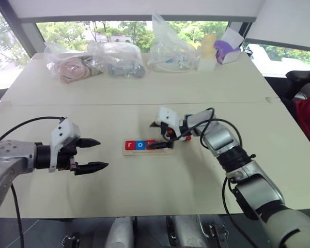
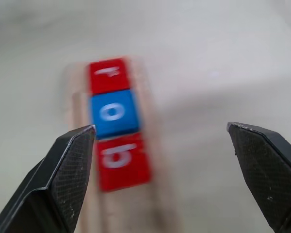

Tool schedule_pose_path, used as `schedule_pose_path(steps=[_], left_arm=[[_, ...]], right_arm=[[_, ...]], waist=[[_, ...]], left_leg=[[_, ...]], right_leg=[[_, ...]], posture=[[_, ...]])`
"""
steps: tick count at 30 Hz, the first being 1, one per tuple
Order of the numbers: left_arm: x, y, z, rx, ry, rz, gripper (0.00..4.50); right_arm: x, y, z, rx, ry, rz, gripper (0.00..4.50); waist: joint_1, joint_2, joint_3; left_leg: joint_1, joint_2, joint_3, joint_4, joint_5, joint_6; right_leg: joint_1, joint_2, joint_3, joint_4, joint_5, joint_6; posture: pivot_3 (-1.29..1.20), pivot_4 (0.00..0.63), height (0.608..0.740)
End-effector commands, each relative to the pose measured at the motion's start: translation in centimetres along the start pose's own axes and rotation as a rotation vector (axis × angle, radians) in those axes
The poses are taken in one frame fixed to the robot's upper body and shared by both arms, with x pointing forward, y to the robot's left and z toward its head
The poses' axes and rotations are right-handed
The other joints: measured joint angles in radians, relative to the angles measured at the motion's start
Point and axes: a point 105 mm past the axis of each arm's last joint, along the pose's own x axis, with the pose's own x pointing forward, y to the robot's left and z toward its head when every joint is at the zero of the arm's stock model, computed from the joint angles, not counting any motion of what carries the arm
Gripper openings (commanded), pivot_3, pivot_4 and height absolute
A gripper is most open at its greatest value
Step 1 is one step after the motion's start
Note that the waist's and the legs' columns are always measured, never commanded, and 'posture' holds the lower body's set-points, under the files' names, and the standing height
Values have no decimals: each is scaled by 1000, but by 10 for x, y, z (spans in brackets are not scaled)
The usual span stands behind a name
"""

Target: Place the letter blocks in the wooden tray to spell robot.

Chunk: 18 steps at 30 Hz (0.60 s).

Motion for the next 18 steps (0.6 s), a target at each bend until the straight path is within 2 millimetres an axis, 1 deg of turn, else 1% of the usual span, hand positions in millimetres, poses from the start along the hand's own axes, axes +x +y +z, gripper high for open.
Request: schedule_pose_path(steps=[1,4,5,7,8,11,13,15,18], left_arm=[[0,-7,15,25,-55,-22,4500],[6,-14,26,24,-104,-57,4500],[8,-16,32,25,-131,-68,4500],[12,-18,40,25,-168,-79,4500],[14,-20,44,21,-191,-92,4500],[21,-22,50,8,-221,-115,4500],[24,-20,49,5,-218,-113,4500],[29,-17,48,6,-215,-116,4500],[33,-15,49,14,-216,-125,4500]], right_arm=[[-21,-10,13,-7,-81,-97,4478],[-42,-26,-3,12,-50,-257,4478],[-52,-32,-9,56,-51,-319,4478],[-65,-38,-17,124,-58,-398,4478],[-73,-37,-23,158,-60,-436,4478],[-88,-27,-37,238,-49,-508,4478],[-92,-22,-42,302,-46,-560,4478],[-91,-12,-43,392,-68,-610,4478],[-83,3,-39,430,-79,-619,4478]], waist=[[1,0,0],[2,0,0],[2,0,0],[2,0,0],[2,0,0],[2,0,0],[-5,0,0],[-5,0,0],[-2,0,0]], left_leg=[[0,0,0,0,0,0],[0,0,0,0,0,0],[0,0,0,0,0,0],[0,0,0,0,0,0],[0,0,0,0,0,0],[0,0,-1,0,0,0],[0,0,-1,-1,0,0],[1,0,0,-1,0,0],[1,0,-1,-1,0,0]], right_leg=[[0,0,0,0,0,0],[0,-1,0,0,0,0],[1,-1,0,0,0,0],[1,0,0,0,0,0],[1,0,0,0,0,0],[1,0,0,0,0,0],[0,1,1,0,0,0],[0,2,1,1,0,0],[0,4,1,2,0,0]], posture=[[0,150,735],[0,150,735],[0,150,735],[0,150,735],[0,150,735],[0,150,735],[0,150,735],[0,150,735],[0,150,735]])
